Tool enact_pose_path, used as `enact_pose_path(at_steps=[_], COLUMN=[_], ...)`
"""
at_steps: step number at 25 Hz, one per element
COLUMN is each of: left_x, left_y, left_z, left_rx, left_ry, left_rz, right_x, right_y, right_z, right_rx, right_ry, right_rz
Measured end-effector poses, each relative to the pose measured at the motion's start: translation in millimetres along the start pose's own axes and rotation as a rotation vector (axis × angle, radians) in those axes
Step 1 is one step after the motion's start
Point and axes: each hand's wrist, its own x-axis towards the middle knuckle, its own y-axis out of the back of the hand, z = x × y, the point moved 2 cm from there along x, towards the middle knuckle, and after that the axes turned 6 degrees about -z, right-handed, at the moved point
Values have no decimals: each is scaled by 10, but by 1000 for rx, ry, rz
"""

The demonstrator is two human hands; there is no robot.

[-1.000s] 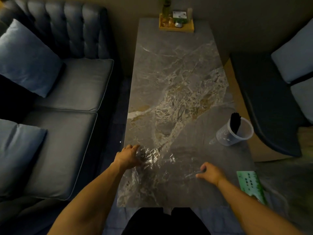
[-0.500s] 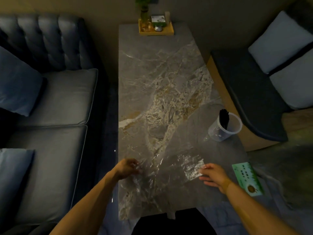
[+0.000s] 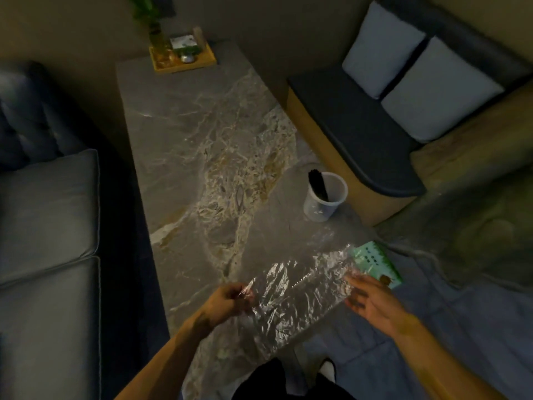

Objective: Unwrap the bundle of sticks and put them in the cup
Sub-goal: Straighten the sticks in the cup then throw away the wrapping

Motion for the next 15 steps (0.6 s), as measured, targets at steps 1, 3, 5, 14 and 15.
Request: enact_pose_path(at_steps=[1,3,5,14,15], left_x=[56,176,299,561,597], left_y=[-113,-344,-609,-2314,-2568], left_z=[58,194,364,1013,1086], left_rx=[31,84,153,259,279], left_ry=[-11,-24,-43,-163,-174], left_rz=[-17,-40,-70,-137,-158], right_x=[-51,-183,-340,-1287,-1423], right_y=[83,273,525,2205,2422], right_z=[11,47,92,94,73], right_rx=[5,-8,-12,56,67], right_ry=[16,32,49,279,313], right_rz=[2,1,21,222,252])
